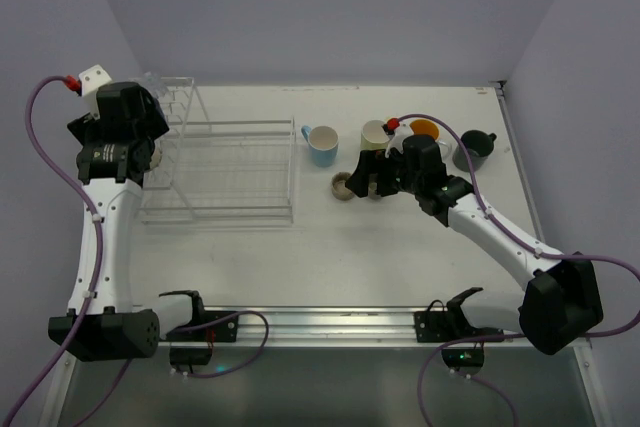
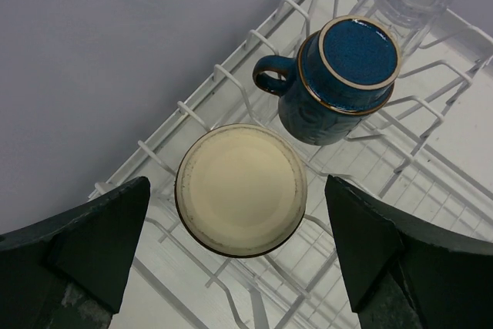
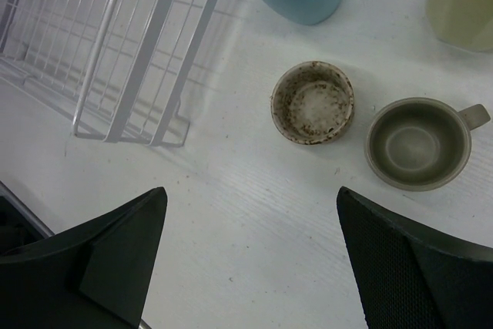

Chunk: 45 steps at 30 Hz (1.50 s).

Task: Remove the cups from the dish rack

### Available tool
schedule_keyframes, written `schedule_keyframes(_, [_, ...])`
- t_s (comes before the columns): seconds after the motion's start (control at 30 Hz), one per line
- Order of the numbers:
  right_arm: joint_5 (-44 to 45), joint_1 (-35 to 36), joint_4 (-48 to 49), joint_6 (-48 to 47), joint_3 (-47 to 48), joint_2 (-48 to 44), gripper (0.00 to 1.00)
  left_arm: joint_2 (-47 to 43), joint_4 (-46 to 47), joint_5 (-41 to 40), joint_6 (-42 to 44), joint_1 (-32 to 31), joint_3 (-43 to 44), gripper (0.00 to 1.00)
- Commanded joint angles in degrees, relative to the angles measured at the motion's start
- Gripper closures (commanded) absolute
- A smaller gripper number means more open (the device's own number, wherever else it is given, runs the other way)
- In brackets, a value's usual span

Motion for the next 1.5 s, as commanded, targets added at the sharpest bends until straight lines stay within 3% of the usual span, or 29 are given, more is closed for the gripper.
schedule_keyframes(0.0, [-1.3, 0.0, 2.4, 0.5, -0.4, -1.0, 0.06, -0.1, 2.0, 0.2, 3.0, 1.1, -1.5, 0.00])
schedule_keyframes(0.37, [0.0, -0.1, 2.2, 0.4, -0.6, -2.0, 0.07, -1.3, 6.6, 0.2, 4.5, 1.7, -7.0, 0.20])
schedule_keyframes(0.43, [0.1, -0.1, 2.6, 0.6, -1.1, -3.1, 0.07, -2.3, 6.9, 0.6, 4.6, 1.8, -7.4, 0.32])
schedule_keyframes(0.53, [-0.4, -0.1, 3.6, 1.0, -1.9, -4.3, 0.07, -4.4, 7.6, 1.8, 5.1, 1.8, -7.3, 0.41])
schedule_keyframes(0.83, [-6.2, -0.1, 17.8, 5.7, -8.8, -14.1, 0.07, -10.0, 6.6, 11.3, 5.0, 1.8, 1.6, 0.45])
schedule_keyframes(0.93, [-10.9, -0.1, 22.4, 8.1, -10.7, -17.3, 0.07, -11.9, 6.9, 18.9, 3.0, 1.7, 2.8, 0.45])
schedule_keyframes(1.03, [-15.1, 0.3, 28.1, 11.9, -12.8, -20.4, 0.08, -14.0, 10.9, 37.4, -1.6, 1.6, 0.5, 0.47])
schedule_keyframes(1.07, [-15.8, 0.7, 29.6, 13.1, -13.8, -21.1, 0.08, -15.6, 13.0, 47.2, -5.4, 1.6, -1.2, 0.47])
schedule_keyframes(1.17, [-15.9, 3.1, 35.8, 17.1, -15.2, -23.4, 0.10, -20.1, 25.0, 60.6, -14.2, 1.5, -9.7, 0.48])
schedule_keyframes(1.27, [-13.2, 7.1, 40.6, 19.5, -15.2, -23.9, 0.13, -25.7, 40.3, 67.4, -23.9, 1.0, -19.5, 0.49])
schedule_keyframes(1.47, [-7.8, 14.5, 48.8, 20.5, -10.4, -19.2, 0.20, -30.3, 59.4, 70.2, -36.6, -2.6, -32.6, 0.48])
